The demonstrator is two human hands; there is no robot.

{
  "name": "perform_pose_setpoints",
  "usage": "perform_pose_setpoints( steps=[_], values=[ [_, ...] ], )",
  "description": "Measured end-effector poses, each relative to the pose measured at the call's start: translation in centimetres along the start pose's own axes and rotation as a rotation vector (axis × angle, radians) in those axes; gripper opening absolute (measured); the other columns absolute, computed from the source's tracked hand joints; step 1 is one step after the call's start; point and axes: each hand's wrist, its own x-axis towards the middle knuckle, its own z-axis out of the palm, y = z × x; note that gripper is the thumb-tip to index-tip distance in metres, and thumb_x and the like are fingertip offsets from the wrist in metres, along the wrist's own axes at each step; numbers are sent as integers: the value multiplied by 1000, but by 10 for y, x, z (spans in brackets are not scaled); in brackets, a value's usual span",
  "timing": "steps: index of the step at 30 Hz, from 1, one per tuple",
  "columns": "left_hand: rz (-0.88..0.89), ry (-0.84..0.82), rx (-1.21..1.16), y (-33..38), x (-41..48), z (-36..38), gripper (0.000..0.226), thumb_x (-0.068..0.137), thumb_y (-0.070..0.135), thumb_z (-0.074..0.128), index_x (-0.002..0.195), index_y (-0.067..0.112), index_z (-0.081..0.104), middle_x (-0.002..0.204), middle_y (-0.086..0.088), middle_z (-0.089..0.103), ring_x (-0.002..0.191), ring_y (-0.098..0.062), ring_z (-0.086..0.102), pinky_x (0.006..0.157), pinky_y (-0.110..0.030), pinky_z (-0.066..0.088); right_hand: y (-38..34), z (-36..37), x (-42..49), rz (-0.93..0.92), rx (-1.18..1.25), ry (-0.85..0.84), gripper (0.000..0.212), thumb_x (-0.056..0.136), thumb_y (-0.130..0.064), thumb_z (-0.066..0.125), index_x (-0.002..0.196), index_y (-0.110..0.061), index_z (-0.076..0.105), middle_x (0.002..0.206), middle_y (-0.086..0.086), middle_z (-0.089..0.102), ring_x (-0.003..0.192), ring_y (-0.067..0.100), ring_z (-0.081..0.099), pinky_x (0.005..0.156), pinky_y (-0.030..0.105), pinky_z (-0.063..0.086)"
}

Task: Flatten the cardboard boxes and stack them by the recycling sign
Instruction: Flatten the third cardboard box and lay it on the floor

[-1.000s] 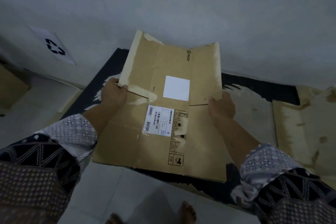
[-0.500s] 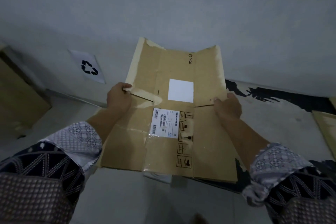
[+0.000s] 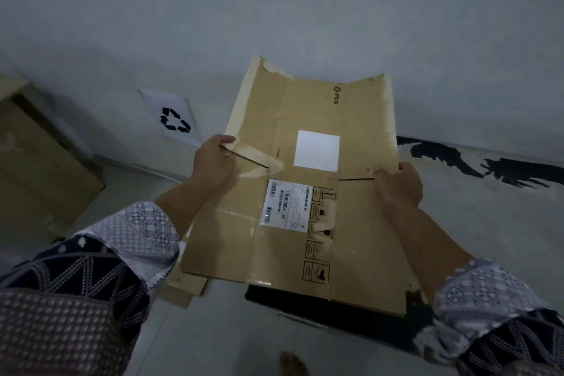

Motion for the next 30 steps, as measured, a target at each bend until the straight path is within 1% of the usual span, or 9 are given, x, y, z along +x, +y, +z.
perform_pose_setpoints(
  steps=[5, 8, 11, 17, 21, 22, 24, 26, 30],
  values=[
    [-4, -20, 23, -36, 32, -24, 35, 92, 2, 55, 125, 13, 60, 124, -10, 60, 112, -24, 58, 89, -18, 38, -22, 41, -16, 34, 4, -42, 32, 91, -33, 60, 114, -10, 57, 105, 5, 61, 84, 20, 53, 69, 30, 39],
    [11, -38, 19, -56, 52, -41, 34, 93, 2, 53, 125, 13, 60, 122, -11, 61, 111, -25, 58, 89, -20, 40, -37, 63, -30, 52, 32, -35, 33, 92, -33, 60, 115, -10, 57, 106, 5, 62, 83, 20, 55, 67, 29, 40],
    [27, -69, 22, -79, 71, -62, 35, 94, 2, 52, 127, 13, 58, 126, -10, 59, 115, -24, 56, 90, -20, 39, -50, 89, -51, 73, 32, -23, 33, 92, -34, 60, 114, -11, 56, 106, 5, 62, 83, 21, 54, 69, 30, 40],
    [176, -207, 64, -152, 120, -123, 44, 90, -2, 54, 132, 10, 54, 135, -9, 54, 126, -24, 50, 93, -17, 32, -74, 164, -122, 122, 81, 76, 33, 92, -35, 61, 115, -11, 57, 110, 7, 64, 84, 21, 54, 71, 30, 41],
    [226, -312, 82, -205, 144, -168, 51, 88, -4, 54, 136, 14, 51, 138, -8, 52, 126, -25, 49, 100, -27, 38, -90, 213, -180, 148, 94, 155, 33, 91, -36, 61, 114, -12, 58, 112, 7, 64, 88, 24, 56, 75, 31, 43],
    [231, -323, 76, -217, 146, -177, 52, 87, -4, 53, 136, 14, 51, 138, -7, 51, 127, -24, 48, 100, -27, 38, -94, 223, -193, 156, 103, 169, 32, 91, -36, 62, 112, -12, 58, 111, 7, 64, 89, 24, 57, 76, 32, 44],
    [230, -311, 58, -236, 146, -191, 50, 88, -4, 51, 136, 13, 52, 137, -7, 52, 126, -23, 48, 97, -23, 36, -100, 238, -217, 178, 125, 188, 28, 90, -36, 63, 107, -15, 57, 109, 5, 63, 89, 23, 56, 78, 33, 45],
    [218, -282, 39, -253, 145, -203, 48, 89, -3, 49, 134, 12, 53, 136, -7, 54, 124, -24, 50, 96, -22, 36, -106, 252, -237, 203, 121, 206, 25, 89, -36, 63, 104, -16, 56, 106, 4, 62, 89, 23, 56, 77, 33, 45],
    [181, -250, 11, -284, 145, -210, 46, 89, -4, 49, 131, 13, 56, 127, -8, 59, 115, -25, 56, 92, -24, 40, -110, 274, -268, 227, 125, 206, 27, 91, -32, 63, 109, -13, 57, 98, 0, 57, 86, 19, 53, 72, 30, 38]
  ],
)
